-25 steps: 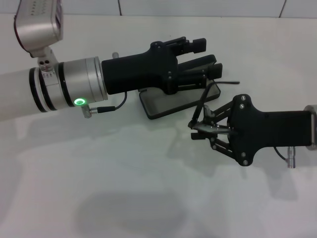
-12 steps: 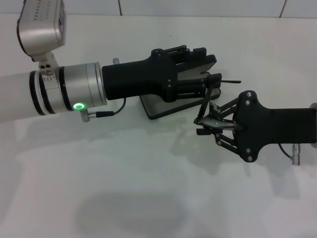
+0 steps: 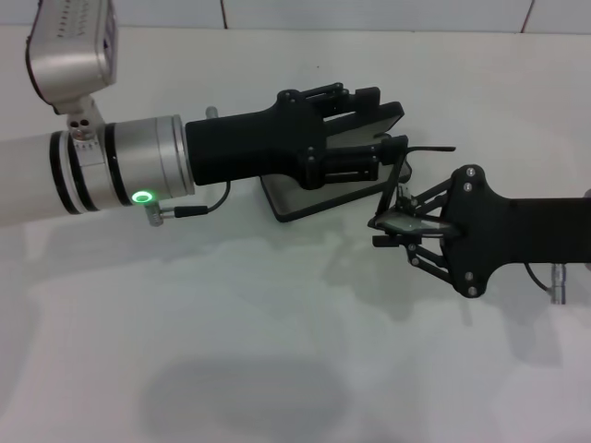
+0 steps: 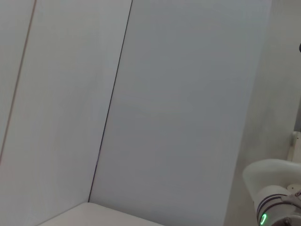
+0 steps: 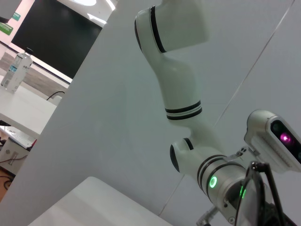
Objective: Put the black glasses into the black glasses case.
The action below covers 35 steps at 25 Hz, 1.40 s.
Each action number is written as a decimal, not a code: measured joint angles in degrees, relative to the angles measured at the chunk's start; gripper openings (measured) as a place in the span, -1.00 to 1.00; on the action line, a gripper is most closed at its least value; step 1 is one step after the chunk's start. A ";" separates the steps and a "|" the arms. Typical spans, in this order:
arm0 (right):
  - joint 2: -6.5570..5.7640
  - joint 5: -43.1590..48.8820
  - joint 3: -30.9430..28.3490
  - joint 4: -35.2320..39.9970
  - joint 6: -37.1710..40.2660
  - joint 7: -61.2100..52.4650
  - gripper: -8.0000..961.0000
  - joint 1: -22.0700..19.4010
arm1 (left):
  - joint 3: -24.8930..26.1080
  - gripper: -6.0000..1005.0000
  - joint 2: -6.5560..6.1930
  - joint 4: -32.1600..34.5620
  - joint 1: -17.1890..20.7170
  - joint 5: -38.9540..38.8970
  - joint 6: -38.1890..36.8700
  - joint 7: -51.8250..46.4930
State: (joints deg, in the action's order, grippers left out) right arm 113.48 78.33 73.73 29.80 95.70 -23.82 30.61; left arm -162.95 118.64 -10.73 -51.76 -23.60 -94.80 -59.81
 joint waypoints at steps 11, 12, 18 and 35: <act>-0.20 0.12 -1.66 0.23 -0.26 -0.39 -0.86 0.24 | 0.00 0.62 -0.08 0.00 0.00 0.70 -0.03 0.31; -0.21 0.12 -1.66 0.24 -0.31 -0.41 -0.86 0.18 | 0.00 0.62 -0.08 0.00 -0.02 0.73 -0.04 0.40; -0.22 1.27 -1.67 0.36 -0.70 -0.44 -0.86 0.06 | 0.00 0.62 -0.10 0.00 -0.12 0.24 0.03 0.91; 2.31 12.30 11.33 27.30 -38.87 -16.40 -0.86 -9.16 | 0.11 0.62 0.34 -3.35 5.64 -16.95 3.09 1.89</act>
State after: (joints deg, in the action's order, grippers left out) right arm 115.79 90.62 85.06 57.09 56.83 -40.22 21.45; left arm -162.84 118.97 -14.08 -46.13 -40.55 -91.71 -57.93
